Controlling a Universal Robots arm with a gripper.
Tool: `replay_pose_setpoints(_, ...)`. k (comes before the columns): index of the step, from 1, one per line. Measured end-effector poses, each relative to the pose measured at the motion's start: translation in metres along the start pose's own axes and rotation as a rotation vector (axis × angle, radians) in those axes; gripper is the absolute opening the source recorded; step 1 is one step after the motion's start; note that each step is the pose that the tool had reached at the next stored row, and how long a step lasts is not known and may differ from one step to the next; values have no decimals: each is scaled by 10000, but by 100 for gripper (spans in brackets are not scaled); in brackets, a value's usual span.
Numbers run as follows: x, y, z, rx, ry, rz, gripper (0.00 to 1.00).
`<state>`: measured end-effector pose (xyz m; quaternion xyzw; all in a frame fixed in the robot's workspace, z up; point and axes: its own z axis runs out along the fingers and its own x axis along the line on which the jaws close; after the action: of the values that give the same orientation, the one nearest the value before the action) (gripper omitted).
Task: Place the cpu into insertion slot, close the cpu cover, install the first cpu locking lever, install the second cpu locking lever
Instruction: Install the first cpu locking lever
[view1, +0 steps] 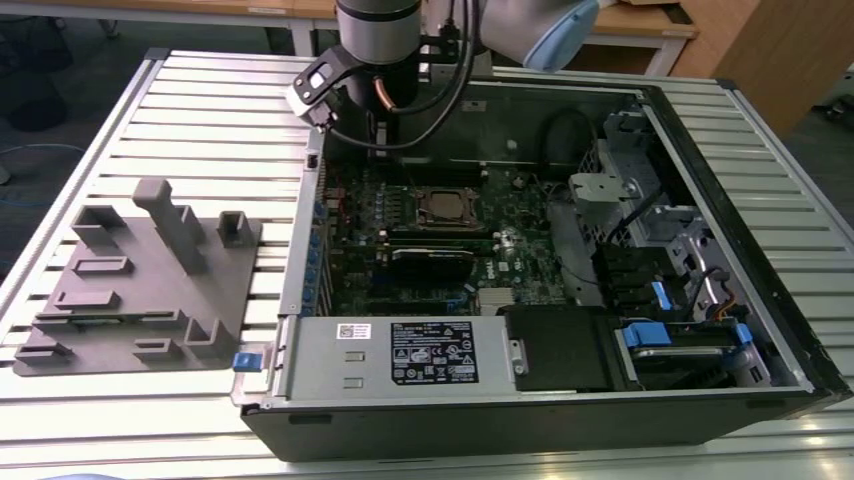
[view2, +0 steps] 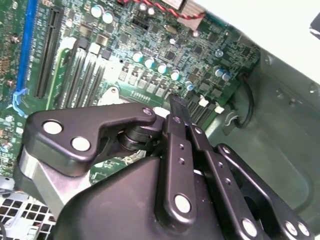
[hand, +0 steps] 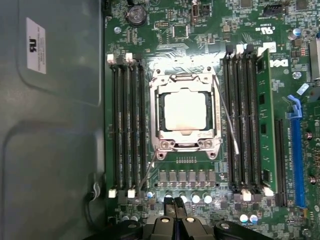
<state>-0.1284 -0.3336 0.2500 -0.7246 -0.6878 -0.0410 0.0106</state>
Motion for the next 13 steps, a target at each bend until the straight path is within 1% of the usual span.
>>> replay_pose_setpoints(5,64,-3,8,0,1,0,11)
replay_pose_setpoints(13,83,-5,10,-1,4,2,11)
